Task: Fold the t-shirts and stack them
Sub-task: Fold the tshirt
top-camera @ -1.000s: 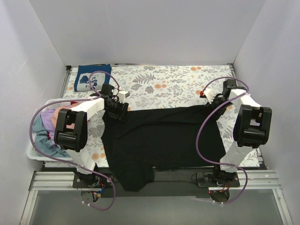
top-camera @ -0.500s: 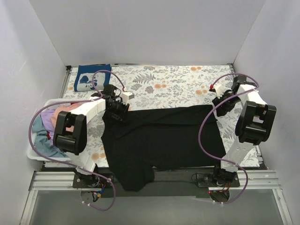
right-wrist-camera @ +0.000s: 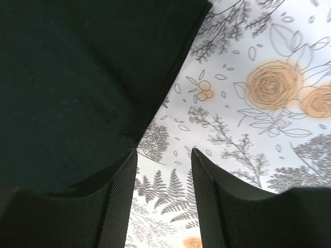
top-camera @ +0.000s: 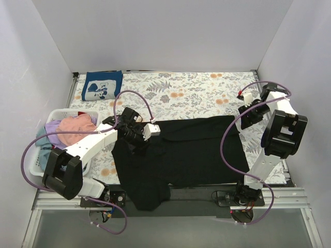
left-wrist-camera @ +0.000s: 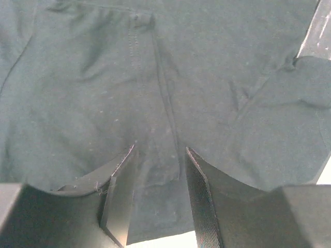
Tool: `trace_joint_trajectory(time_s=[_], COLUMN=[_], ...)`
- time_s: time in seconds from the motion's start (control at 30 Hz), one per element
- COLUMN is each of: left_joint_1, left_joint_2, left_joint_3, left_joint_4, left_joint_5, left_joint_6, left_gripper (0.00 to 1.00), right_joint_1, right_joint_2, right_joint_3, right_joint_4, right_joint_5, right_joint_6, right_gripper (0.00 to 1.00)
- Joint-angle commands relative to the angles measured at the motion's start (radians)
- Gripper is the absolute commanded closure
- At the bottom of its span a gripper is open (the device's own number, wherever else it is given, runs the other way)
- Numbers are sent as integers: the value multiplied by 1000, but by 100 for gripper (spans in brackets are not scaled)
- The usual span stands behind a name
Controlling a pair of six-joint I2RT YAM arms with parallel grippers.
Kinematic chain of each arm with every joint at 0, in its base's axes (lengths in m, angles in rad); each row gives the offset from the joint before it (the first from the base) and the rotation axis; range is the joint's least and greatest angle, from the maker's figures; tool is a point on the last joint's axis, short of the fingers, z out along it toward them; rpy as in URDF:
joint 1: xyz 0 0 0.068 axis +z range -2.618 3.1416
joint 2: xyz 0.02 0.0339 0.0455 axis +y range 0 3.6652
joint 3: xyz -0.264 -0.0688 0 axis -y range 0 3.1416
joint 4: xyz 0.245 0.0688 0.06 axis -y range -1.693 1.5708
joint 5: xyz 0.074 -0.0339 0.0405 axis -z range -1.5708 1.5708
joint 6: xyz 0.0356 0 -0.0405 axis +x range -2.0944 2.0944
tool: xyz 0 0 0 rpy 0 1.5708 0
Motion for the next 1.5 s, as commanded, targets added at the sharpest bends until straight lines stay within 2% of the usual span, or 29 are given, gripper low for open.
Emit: trace_joint_trajectory(time_s=[0.0, 0.2, 0.3, 0.43, 0.5, 0.67, 0.73, 1.03, 1.47], left_joint_1=[5, 8, 43, 187, 238, 336, 358, 437, 474], left_joint_2=[7, 105, 177, 268, 293, 317, 320, 377, 419], left_joint_3=[72, 181, 241, 324, 353, 379, 378, 364, 327], left_joint_4=[8, 231, 269, 236, 207, 165, 166, 176, 183], left_joint_5=[-7, -89, -89, 0, 23, 33, -2, -115, -151], left_joint_6=[15, -221, -325, -437, -471, -470, -471, -548, -615], left_gripper=[60, 59, 59, 57, 53, 51, 46, 45, 44], right_joint_1=[0, -1, -1, -1, 0, 17, 29, 46, 52], right_joint_2=[29, 109, 147, 217, 242, 313, 323, 337, 330], right_joint_3=[31, 100, 149, 257, 290, 368, 368, 339, 306], right_joint_4=[-48, -48, -39, -22, -13, -13, -13, -11, -16], right_joint_5=[-28, -67, -119, -153, -163, -185, -191, -199, -225], right_joint_6=[67, 146, 177, 231, 240, 266, 266, 257, 257], right_gripper=[48, 51, 51, 51, 50, 48, 48, 51, 56])
